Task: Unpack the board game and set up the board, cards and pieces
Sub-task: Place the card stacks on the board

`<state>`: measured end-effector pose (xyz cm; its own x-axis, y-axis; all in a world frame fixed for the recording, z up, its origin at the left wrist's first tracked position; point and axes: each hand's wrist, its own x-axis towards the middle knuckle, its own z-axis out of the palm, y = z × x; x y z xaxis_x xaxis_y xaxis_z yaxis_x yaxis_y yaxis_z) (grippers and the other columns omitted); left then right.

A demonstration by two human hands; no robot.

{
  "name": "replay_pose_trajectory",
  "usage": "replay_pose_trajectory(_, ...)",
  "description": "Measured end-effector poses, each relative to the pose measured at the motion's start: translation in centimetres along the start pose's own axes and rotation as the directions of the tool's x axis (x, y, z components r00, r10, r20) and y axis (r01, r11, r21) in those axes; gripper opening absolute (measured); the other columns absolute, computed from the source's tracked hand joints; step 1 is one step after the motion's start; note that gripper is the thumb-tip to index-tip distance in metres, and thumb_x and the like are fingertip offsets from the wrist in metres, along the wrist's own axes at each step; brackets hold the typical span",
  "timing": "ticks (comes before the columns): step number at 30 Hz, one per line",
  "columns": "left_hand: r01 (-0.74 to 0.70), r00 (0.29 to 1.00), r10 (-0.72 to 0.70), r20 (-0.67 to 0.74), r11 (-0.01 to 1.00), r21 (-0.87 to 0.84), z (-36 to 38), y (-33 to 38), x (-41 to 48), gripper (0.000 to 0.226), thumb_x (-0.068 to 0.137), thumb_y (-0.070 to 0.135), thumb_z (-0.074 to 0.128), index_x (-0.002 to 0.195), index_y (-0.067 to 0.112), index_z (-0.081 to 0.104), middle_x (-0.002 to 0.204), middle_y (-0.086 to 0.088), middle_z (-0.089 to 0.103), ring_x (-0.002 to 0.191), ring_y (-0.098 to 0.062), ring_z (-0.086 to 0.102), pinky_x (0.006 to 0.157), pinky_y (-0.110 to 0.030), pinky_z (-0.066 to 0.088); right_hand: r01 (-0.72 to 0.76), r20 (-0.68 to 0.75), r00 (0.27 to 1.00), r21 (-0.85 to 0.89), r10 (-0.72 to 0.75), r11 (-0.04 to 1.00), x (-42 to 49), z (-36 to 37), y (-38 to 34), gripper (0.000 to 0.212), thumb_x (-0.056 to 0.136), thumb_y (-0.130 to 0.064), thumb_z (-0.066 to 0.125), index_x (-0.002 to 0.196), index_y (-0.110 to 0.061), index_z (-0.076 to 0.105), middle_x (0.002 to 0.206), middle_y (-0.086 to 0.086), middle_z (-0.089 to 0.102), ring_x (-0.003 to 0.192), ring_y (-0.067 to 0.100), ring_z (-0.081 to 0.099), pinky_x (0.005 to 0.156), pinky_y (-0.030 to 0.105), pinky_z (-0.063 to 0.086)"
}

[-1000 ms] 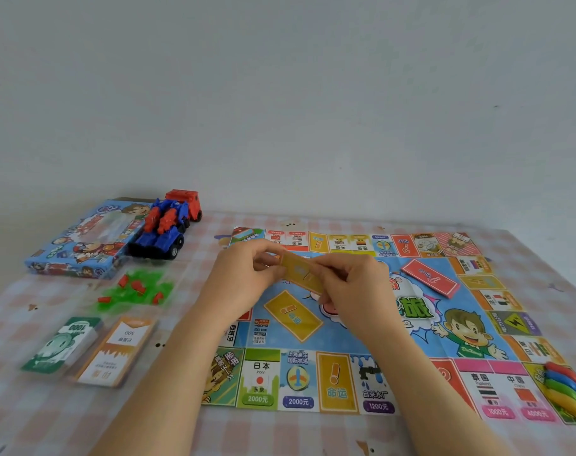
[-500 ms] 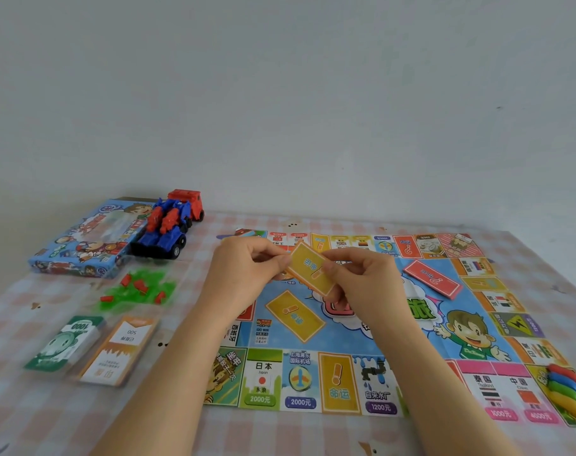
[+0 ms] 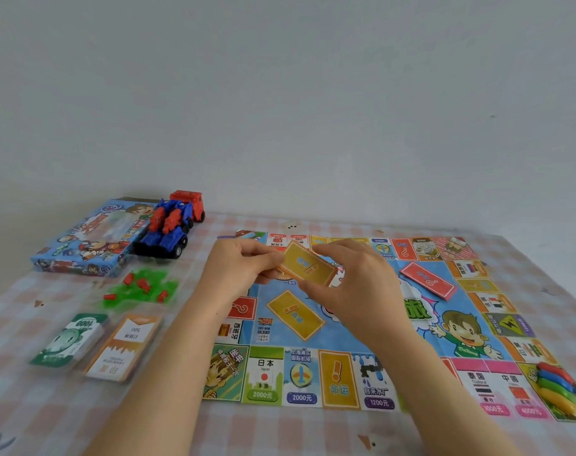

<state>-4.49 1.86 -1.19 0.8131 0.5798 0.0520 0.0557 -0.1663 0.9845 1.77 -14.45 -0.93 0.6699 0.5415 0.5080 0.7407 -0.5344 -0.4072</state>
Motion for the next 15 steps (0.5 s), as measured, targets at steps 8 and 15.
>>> replay_pose_trajectory(8, -0.003, 0.998, 0.002, 0.061, 1.000, 0.021, -0.2, 0.1, -0.1, 0.006, 0.081, 0.010, 0.071, 0.076, 0.011, 0.073, 0.063, -0.004, 0.071, 0.055, -0.009, 0.065, 0.057, -0.019, 0.055, -0.019, 0.034, 0.999, -0.075, 0.021, 0.997, -1.3, -0.5, -1.7, 0.044, 0.077, -0.035, 0.071, 0.118, -0.024, 0.065, 0.102, -0.008, 0.066, 0.084, 0.011, 0.058, 0.075, 0.025, 0.048)
replay_pose_trajectory(15, -0.122, 0.991, 0.135, -0.011, 0.923, 0.364, -0.2, -0.9, 0.0, 0.018, 0.084, 0.037, 0.067, 0.077, 0.021, 0.072, 0.069, 0.009, 0.068, 0.061, -0.002, 0.064, 0.060, -0.019, 0.050, -0.138, 0.134, 0.979, -0.131, 0.156, 0.982, -2.7, -0.9, -3.0, 0.039, 0.078, -0.039, 0.066, 0.116, -0.028, 0.064, 0.103, -0.010, 0.067, 0.088, 0.009, 0.059, 0.080, 0.026, 0.051)
